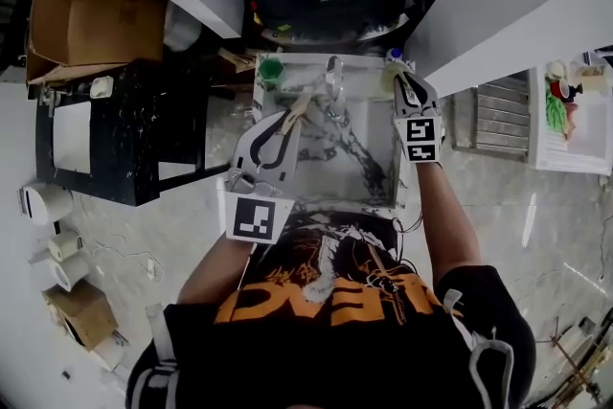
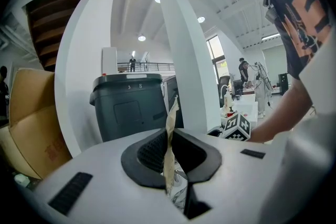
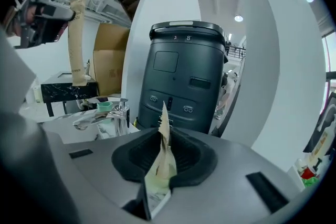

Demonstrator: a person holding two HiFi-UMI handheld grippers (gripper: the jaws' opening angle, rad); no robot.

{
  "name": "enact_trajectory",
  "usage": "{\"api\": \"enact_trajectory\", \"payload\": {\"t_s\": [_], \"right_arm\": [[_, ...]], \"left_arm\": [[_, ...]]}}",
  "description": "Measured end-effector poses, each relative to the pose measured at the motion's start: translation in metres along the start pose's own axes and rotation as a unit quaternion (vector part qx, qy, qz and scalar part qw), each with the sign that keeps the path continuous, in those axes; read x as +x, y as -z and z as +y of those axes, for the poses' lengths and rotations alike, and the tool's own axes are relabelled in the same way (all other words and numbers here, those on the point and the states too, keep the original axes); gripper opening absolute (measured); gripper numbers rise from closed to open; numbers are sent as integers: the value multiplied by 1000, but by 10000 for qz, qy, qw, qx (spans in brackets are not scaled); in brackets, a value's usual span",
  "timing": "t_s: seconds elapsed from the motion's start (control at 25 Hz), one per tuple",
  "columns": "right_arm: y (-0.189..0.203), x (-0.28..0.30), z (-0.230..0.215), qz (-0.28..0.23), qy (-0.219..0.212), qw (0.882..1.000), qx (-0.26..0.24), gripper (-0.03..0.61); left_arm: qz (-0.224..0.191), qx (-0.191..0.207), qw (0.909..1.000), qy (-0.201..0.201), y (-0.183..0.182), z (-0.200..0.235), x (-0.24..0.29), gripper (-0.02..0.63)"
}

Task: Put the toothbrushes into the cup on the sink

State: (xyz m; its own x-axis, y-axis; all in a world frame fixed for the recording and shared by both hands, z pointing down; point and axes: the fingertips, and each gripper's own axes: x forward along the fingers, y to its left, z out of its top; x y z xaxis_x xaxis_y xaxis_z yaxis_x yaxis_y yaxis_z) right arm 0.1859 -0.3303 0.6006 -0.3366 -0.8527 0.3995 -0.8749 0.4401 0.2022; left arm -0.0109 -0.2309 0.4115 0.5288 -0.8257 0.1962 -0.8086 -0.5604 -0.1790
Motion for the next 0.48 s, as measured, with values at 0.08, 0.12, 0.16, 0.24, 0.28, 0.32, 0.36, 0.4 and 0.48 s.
{"api": "enact_trajectory", "payload": {"t_s": [0.08, 0.12, 0.16, 0.24, 0.28, 0.32, 0.36, 0.4, 0.48], "right_arm": [[-3, 1, 8, -130, -193, 9997, 39, 149], [-4, 0, 11, -183, -257, 9995, 54, 193], [-5, -1, 13, -227, -286, 9993, 54, 216], [-8, -4, 16, -309, -303, 9991, 37, 247], [-11, -7, 18, -356, -317, 9989, 39, 259], [-15, -10, 20, -406, -338, 9986, 46, 270], [-20, -14, 22, -465, -362, 9982, 56, 278], [-26, -19, 24, -538, -384, 9978, 70, 284], [-42, -32, 25, -751, -400, 9963, 154, 287]], "left_arm": [[-41, -115, 9999, -84, -2, 2, 2, 51], [-66, -144, 9998, -111, -3, 3, 2, 51], [-92, -142, 9998, -118, -4, 3, 3, 51], [-128, -118, 9998, -106, -6, 3, 3, 51], [-142, -141, 9997, -108, -6, 3, 3, 51], [-162, -186, 9996, -116, -6, 4, 2, 51], [-189, -226, 9995, -125, -7, 4, 0, 51], [-219, -245, 9994, -129, -8, 4, -2, 51], [-259, -252, 9993, -129, -9, 4, -6, 51]]}}
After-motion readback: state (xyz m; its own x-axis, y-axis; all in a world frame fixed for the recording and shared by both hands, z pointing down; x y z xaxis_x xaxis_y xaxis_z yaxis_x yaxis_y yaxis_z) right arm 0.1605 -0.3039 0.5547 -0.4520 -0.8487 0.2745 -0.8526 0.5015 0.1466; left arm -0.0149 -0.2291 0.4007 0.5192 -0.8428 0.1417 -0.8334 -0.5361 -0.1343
